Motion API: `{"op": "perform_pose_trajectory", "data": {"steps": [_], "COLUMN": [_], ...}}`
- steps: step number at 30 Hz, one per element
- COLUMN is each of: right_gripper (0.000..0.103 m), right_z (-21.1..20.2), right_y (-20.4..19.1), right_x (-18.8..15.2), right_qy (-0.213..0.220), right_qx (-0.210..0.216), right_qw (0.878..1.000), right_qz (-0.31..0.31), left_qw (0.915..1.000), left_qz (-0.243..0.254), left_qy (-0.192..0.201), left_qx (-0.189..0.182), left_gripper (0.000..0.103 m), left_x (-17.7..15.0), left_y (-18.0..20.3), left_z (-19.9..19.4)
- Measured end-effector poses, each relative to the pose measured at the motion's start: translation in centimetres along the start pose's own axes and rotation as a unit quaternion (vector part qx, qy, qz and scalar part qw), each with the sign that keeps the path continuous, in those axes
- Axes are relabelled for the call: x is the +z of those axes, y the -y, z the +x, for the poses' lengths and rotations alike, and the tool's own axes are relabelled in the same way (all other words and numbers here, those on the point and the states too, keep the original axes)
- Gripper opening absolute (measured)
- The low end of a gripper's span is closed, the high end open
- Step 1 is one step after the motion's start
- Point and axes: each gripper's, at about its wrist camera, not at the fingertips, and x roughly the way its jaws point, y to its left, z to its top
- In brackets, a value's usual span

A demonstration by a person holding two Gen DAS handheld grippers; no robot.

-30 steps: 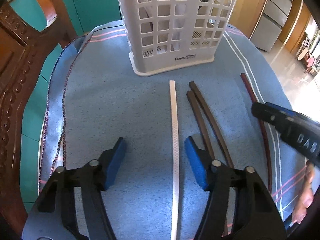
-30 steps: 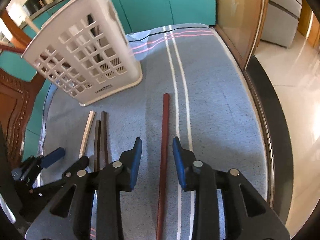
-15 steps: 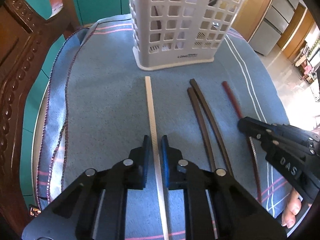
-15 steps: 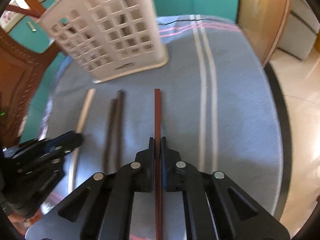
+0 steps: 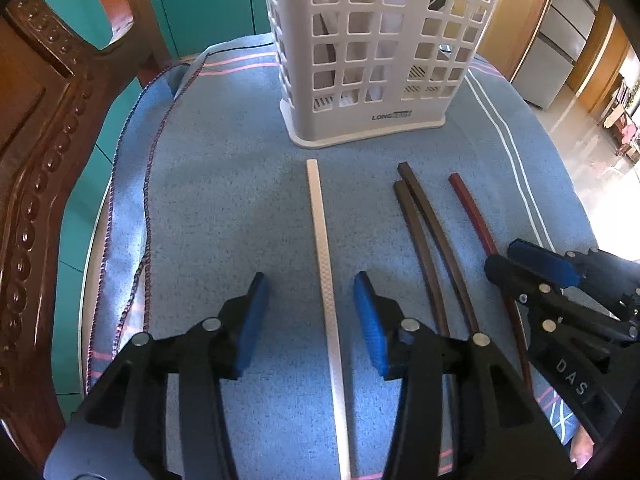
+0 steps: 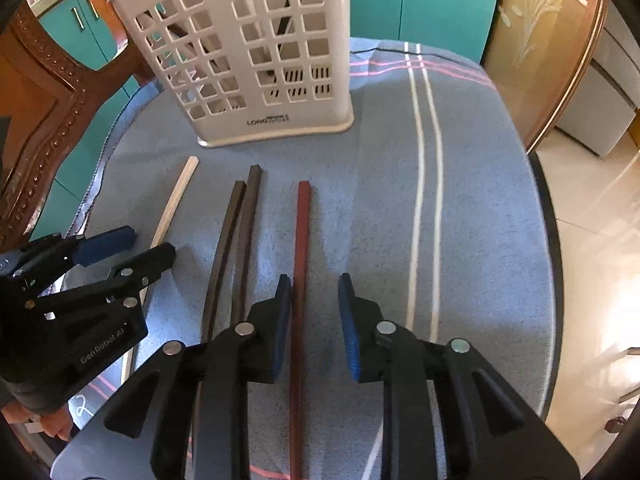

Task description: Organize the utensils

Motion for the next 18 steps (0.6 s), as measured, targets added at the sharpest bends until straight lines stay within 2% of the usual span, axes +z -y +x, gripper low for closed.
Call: {"op": "perform_pose_trajectory", "data": {"steps": [3,5,8,13,18], "right_gripper": [0.007,0.007,0.007,0.007,0.015], "right_z": [0.2,0.3,0.2,-0.3,-0.8], "right_y": [-0.1,0.1,0.6,1.4,1.4], "right_x": [0.0,0.1,0.4,0.3,0.2], "right_qy": [0.003,0.006,0.016,0.029,0.026], "right_qx": [0.005,0.011,0.007,0.015,0.024], "right_qw": [1.000,1.000,1.000,0.999,0.998], "right_qz": [-0.001,0.012,0.026,0.043,0.046], "left_qw": [0.9999,0.9998,0.9997,0.9990,0.9995], "left_qz": [0.008,0.016,0.021,0.025,0.024], "left_qy": [0.002,0.002,0.000,-0.009,-0.005], "left_qx": [-0.006,-0.011,-0.015,-0.035,-0.021], "left_gripper": [0.030,0.018,0.011,0.009,0.011], "left_x": [0.2,0.2,0.2,-0.2,-0.1], "left_y": [0.3,0.8,1.0,1.5,1.4], "left_z": [0.0,0.0,0.0,-0.4,-0.2]}}
